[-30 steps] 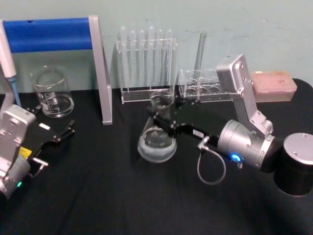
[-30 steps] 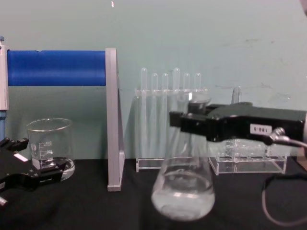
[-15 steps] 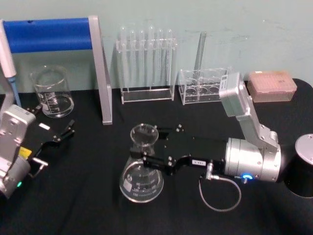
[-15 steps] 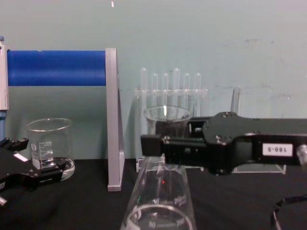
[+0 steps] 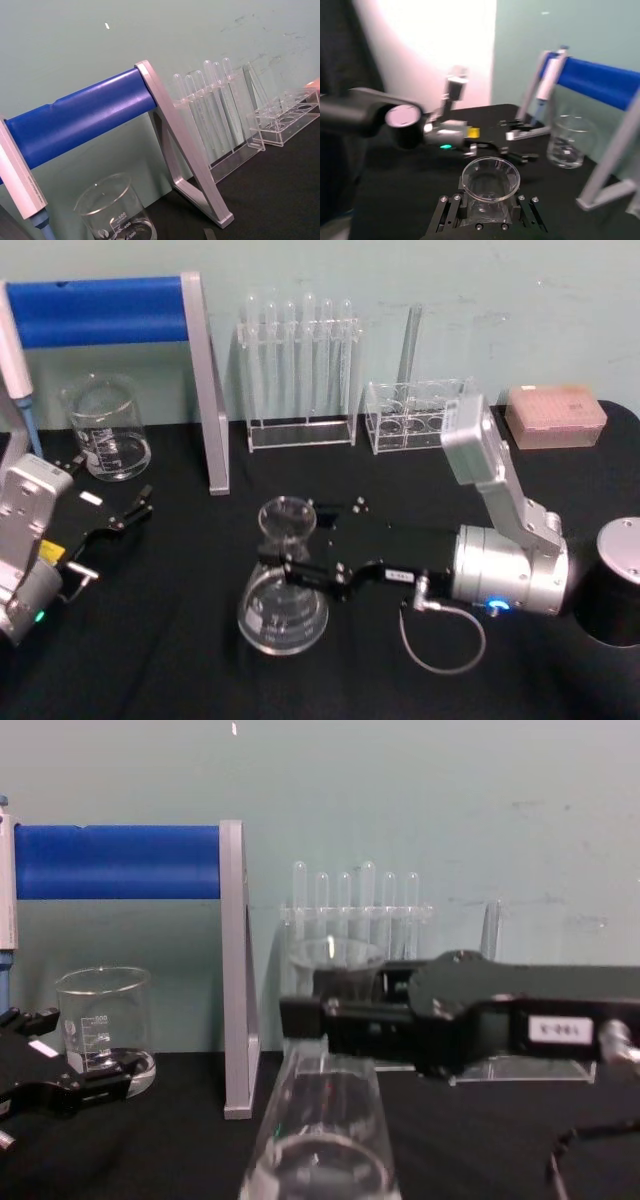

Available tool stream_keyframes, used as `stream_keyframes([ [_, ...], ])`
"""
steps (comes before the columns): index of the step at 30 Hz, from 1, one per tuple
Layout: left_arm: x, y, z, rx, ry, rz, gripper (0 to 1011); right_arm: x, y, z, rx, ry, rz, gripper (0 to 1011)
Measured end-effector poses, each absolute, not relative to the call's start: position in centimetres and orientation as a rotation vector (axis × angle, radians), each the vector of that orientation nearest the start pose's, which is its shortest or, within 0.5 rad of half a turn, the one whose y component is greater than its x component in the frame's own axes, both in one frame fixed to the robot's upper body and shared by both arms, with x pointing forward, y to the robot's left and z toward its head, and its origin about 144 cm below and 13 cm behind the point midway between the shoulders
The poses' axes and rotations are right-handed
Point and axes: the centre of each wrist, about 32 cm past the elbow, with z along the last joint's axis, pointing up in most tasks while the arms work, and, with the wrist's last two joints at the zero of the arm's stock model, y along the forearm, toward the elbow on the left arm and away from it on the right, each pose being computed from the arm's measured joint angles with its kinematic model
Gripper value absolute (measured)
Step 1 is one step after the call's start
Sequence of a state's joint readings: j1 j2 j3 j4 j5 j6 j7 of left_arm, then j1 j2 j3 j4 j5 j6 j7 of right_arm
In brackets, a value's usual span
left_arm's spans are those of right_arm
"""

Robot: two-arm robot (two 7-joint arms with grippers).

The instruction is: Grasp the erlenmeyer flask with one hand, shake it three times, then place it back.

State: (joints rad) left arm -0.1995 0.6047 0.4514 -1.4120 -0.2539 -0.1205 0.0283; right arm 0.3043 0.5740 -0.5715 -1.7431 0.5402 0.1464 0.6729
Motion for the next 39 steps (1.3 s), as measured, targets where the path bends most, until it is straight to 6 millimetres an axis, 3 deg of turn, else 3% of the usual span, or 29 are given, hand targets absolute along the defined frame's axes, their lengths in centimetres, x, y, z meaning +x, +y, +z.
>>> stream_keyframes([
  [19,48.9,31.0,114.0,0.304,-0.285,1.248,1001,49.5,-18.6,122.6,-0.09,-0.058,-0.95,456],
  [29,48.9,31.0,114.0,0.304,-0.285,1.248,1001,50.3,-18.1,122.6,-0.081,-0.02,-1.127,456],
  [39,48.9,31.0,114.0,0.304,-0.285,1.248,1001,50.4,-18.0,122.5,-0.079,-0.007,-1.171,456],
])
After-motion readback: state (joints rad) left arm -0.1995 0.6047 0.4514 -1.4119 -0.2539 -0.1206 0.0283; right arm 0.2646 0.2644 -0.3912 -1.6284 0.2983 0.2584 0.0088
